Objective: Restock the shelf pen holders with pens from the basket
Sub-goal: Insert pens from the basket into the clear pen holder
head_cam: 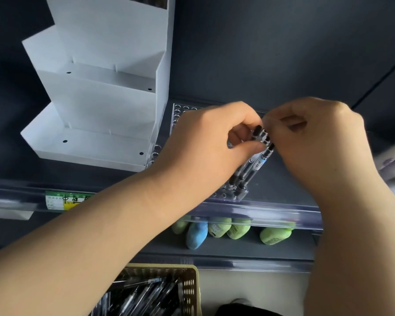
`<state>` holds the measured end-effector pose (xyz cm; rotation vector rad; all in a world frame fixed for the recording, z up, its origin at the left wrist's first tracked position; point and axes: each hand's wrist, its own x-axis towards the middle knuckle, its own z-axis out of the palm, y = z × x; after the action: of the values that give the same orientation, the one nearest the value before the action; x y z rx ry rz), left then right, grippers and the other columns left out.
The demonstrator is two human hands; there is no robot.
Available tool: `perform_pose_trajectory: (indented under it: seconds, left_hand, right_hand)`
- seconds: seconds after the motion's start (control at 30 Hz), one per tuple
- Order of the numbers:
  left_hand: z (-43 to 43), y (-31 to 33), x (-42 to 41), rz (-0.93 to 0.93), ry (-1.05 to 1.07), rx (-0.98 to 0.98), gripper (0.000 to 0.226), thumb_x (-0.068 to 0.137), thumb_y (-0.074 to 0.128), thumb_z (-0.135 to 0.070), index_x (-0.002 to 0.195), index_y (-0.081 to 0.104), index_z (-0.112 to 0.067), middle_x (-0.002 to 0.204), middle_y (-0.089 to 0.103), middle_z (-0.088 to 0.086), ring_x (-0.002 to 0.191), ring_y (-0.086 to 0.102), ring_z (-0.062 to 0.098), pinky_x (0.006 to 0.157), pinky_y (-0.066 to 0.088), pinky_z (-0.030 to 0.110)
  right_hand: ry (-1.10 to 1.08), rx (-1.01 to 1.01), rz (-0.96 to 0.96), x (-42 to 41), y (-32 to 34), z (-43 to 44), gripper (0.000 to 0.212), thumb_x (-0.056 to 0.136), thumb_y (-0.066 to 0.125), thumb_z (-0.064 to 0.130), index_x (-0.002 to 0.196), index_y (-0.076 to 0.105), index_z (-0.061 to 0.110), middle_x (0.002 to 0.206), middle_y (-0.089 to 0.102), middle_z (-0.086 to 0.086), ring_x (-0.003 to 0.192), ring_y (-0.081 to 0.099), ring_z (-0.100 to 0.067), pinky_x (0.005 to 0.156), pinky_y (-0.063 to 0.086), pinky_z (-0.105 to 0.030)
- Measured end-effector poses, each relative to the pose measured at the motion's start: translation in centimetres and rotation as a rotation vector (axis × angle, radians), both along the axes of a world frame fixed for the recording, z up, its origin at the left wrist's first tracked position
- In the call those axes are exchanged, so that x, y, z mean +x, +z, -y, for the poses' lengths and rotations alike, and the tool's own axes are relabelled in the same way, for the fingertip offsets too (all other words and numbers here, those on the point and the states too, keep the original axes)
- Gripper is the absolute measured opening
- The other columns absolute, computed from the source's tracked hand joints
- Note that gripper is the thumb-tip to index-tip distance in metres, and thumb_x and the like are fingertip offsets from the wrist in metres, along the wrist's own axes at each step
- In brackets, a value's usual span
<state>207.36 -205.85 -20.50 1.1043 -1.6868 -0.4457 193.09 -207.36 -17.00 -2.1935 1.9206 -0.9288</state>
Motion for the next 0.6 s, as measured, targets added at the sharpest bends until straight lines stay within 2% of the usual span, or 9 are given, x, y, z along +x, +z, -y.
perform_pose_trajectory:
  seconds: [0.17,0.4,0.6]
  left_hand:
    - [0.3,-0.8,-0.3,0.100,-0.005,0.033,0.025,0.069,0.079,-0.024,0.091,0.071,-0.017,0.074,0.069,-0.006,0.072,0.059,0.007,0.065,0.043,0.013]
    - [0.7,-1.4,-0.5,0.092,0.000,0.056,0.026,0.066,0.083,-0.025,0.086,0.070,-0.015,0.072,0.067,-0.008,0.074,0.059,0.004,0.065,0.042,0.006]
    - [0.8,-2.3,-1.1,0.126,0.004,0.037,0.025,0.064,0.082,-0.027,0.081,0.070,-0.013,0.069,0.067,-0.008,0.077,0.060,0.003,0.066,0.044,0.009]
  right_hand:
    - [0.006,-0.009,0.001,0.1,-0.1,0.1,0.012,0.085,0.059,0.028,0.082,0.071,0.025,0.068,0.058,0.013,0.069,0.057,-0.008,0.057,0.035,0.000]
    - [0.031,0.007,0.007,0.0,-0.2,0.3,0.014,0.086,0.059,0.031,0.082,0.071,0.025,0.064,0.053,0.019,0.065,0.054,-0.007,0.058,0.035,0.000]
    - [0.038,-0.006,-0.018,-0.4,-0.2,0.2,0.016,0.087,0.058,0.031,0.083,0.071,0.022,0.064,0.054,0.015,0.066,0.054,-0.008,0.058,0.035,-0.001]
